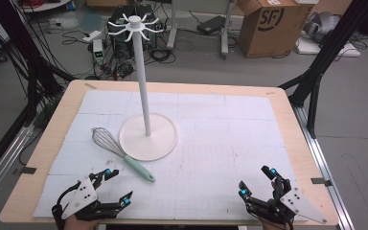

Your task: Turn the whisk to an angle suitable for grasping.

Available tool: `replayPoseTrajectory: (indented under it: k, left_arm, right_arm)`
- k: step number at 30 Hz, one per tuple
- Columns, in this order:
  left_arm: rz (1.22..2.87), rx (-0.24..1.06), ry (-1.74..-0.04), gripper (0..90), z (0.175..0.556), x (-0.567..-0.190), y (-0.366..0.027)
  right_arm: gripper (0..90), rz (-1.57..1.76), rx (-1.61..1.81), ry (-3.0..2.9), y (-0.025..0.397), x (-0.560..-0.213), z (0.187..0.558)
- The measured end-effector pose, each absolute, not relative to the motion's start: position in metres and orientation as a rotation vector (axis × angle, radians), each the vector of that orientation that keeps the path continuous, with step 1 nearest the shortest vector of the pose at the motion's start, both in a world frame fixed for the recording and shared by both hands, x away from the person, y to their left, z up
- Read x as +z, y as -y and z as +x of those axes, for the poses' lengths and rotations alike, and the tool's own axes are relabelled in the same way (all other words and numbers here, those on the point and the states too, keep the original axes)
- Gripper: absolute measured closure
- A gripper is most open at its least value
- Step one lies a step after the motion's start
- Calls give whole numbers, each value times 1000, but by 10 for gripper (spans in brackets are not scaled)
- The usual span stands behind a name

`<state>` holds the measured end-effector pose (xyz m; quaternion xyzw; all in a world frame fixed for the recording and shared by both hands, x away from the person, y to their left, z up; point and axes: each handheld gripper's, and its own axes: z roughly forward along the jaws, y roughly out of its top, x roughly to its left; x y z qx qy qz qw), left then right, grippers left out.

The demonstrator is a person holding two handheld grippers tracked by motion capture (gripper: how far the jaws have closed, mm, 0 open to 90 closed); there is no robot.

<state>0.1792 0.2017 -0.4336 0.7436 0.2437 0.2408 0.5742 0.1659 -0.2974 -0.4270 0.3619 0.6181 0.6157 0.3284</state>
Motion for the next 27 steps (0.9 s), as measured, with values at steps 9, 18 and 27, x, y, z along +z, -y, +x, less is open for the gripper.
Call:
replayPoseTrajectory:
  k: [9,18,27]
  left_arm:
    - [1803,484,-549,246,196,-428,-216]
    - [1876,407,-458,363,199,-409,-213]
    - [2006,392,-300,659,206,-393,-195]
  right_arm:
    - [110,960,1592,-1622,299,-429,166]
    - [110,971,1598,-1611,300,-429,167]
    - [135,985,1602,-1592,303,-428,166]
